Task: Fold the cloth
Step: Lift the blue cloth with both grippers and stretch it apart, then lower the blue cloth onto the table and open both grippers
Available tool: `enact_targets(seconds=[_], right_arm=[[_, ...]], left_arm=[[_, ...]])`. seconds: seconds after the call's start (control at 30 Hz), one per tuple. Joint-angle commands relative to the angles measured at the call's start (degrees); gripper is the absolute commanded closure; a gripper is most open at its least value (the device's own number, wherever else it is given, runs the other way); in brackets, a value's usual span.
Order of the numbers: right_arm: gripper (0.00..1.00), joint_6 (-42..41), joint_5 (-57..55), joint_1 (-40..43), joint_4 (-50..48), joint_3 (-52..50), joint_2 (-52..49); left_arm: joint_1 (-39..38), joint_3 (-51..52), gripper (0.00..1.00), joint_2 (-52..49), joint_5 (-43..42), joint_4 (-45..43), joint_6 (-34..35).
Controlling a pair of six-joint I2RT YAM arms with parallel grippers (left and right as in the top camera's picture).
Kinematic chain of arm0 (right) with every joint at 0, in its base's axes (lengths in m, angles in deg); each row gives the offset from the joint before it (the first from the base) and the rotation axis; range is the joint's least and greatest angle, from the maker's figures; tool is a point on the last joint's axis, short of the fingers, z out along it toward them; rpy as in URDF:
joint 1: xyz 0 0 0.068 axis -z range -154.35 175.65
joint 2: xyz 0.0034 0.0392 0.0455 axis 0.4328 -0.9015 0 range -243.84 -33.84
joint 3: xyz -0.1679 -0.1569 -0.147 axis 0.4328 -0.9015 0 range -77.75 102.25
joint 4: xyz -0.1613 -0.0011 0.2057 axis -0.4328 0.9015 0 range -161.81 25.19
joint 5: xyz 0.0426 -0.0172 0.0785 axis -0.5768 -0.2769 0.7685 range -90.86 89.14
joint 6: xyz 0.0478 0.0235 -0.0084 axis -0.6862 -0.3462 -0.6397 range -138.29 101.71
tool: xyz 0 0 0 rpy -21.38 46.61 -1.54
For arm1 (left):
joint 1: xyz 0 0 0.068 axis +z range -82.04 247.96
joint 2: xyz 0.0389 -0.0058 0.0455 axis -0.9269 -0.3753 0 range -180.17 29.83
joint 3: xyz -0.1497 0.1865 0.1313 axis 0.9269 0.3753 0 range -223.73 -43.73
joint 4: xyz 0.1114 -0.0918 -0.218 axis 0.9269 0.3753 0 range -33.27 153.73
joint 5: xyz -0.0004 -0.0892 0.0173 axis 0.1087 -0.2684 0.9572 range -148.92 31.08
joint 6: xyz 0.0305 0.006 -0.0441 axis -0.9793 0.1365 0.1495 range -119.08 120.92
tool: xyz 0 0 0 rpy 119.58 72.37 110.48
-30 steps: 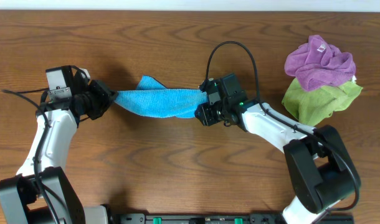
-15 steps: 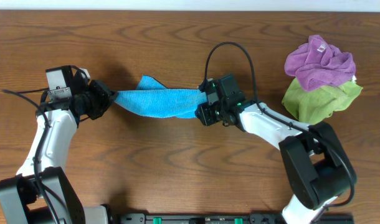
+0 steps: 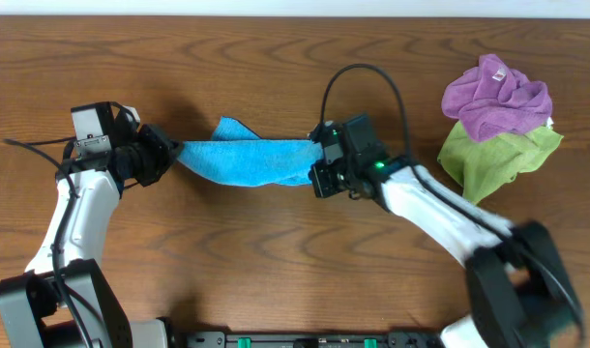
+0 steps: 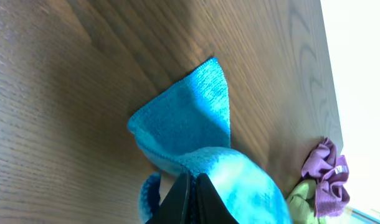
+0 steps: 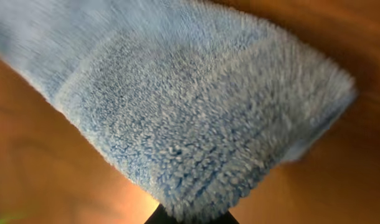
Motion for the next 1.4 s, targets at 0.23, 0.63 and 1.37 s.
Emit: enact_targets(seconds=[0.23,0.63,1.37], right_arm=[[0.95,-0.81,0.37,-0.31,20.0,-0.02,13.27],[0.89,-0.83,0.72,-0.59,33.46,-1.29,13.22],[0.5,-2.69,-2.64,-0.52,15.15,-8.5,11.85]], left_arm=[[0.24,-1.4,0.94,0.02,-2.32,16.0,-12.61],[0.24,-1.36,0.94,0.02,11.96,38.64,-24.41],[0.5,-1.36,0.26,0.02,23.32,39.15,-22.71]])
